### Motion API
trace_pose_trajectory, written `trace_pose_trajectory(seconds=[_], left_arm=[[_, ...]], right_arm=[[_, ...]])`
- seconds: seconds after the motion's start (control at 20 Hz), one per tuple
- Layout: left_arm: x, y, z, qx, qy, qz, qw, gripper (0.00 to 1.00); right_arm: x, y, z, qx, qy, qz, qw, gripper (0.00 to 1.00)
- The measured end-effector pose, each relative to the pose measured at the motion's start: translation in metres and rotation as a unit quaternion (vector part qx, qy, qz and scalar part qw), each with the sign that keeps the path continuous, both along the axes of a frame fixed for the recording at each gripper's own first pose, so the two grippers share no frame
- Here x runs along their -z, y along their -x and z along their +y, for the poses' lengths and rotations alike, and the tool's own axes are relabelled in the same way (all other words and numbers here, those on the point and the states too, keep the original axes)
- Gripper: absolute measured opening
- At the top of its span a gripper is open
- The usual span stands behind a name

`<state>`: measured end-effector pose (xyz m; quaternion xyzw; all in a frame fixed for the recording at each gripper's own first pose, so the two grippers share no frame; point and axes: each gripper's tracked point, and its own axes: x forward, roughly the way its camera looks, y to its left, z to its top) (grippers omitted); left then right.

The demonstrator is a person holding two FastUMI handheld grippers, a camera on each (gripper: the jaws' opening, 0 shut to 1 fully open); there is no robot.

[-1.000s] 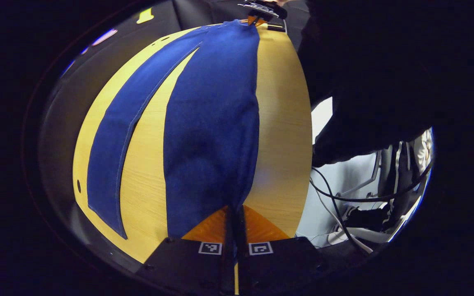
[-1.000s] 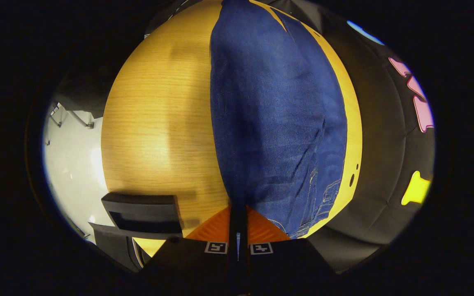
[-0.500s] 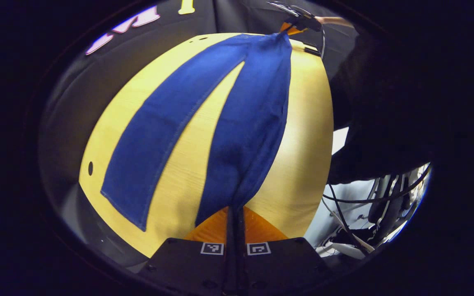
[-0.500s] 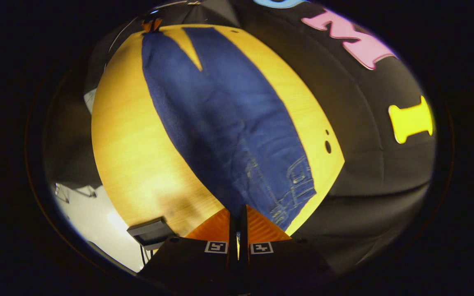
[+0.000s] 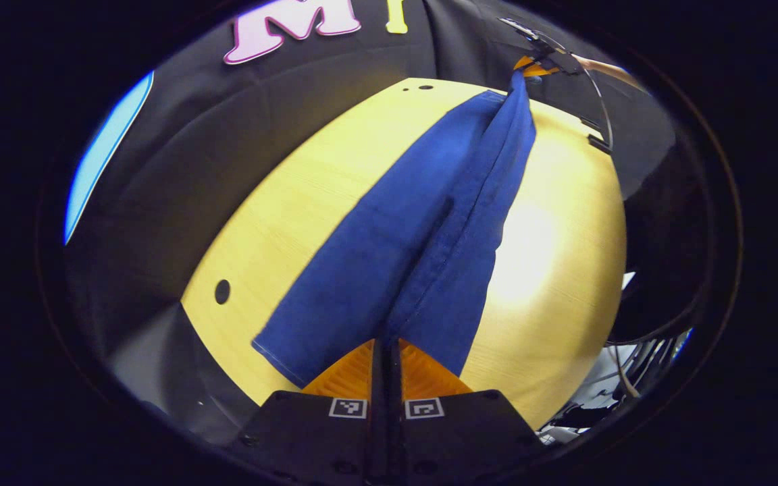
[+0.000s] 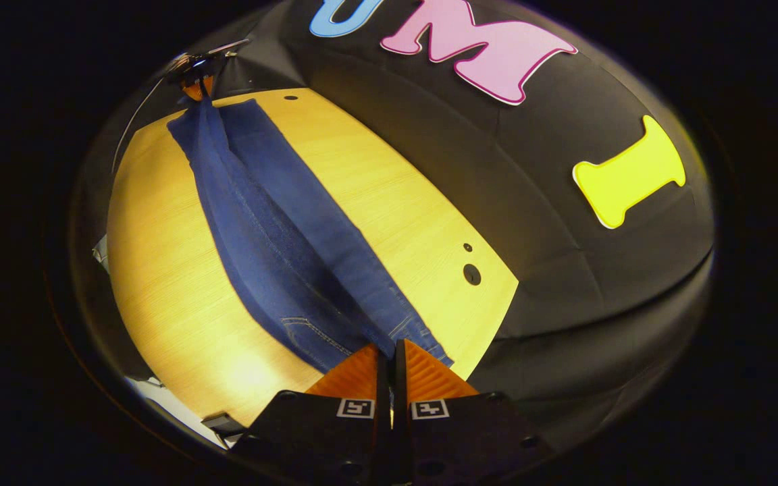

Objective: Grasp the waist and the cuffs of the jeans and fold them to make the two legs overlap; first hold the waist and fold one-third of the jeans toward the cuffs, then hold the cuffs and fold the remaining one-third in the same direction to finish folding.

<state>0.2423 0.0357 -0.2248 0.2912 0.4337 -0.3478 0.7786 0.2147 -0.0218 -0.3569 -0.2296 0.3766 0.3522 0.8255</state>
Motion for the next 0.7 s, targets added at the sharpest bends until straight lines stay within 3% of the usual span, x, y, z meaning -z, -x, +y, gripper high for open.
trace_pose_trajectory(seconds=[0.15, 0.3, 0.35, 0.45, 0.55, 0.6, 0.7], left_arm=[[0.018, -0.037, -0.002, -0.015, 0.002, 0.046, 0.999, 0.06], [0.048, -0.1, -0.004, -0.052, -0.005, 0.024, 0.998, 0.06], [0.057, -0.124, -0.007, -0.08, -0.002, -0.001, 0.997, 0.06], [0.077, -0.163, 0.004, -0.182, 0.0, -0.059, 0.981, 0.1], [0.107, -0.162, 0.012, -0.273, 0.01, -0.019, 0.962, 0.22], [0.102, -0.167, 0.009, -0.287, 0.035, -0.039, 0.957, 0.41], [0.092, -0.177, 0.014, -0.32, 0.066, -0.061, 0.943, 0.79]], right_arm=[[0.032, -0.027, 0.009, 0.02, 0.007, 0.027, 0.999, 0.05], [0.077, -0.059, 0.025, 0.05, 0.017, 0.056, 0.997, 0.05], [0.092, -0.067, 0.029, 0.059, 0.023, 0.066, 0.996, 0.05], [0.118, -0.08, 0.038, 0.076, 0.034, 0.081, 0.993, 0.05], [0.139, -0.089, 0.042, 0.079, 0.052, 0.082, 0.992, 0.06], [0.144, -0.092, 0.043, 0.079, 0.054, 0.079, 0.992, 0.07], [0.143, -0.097, 0.041, 0.084, 0.044, 0.072, 0.993, 0.32]])
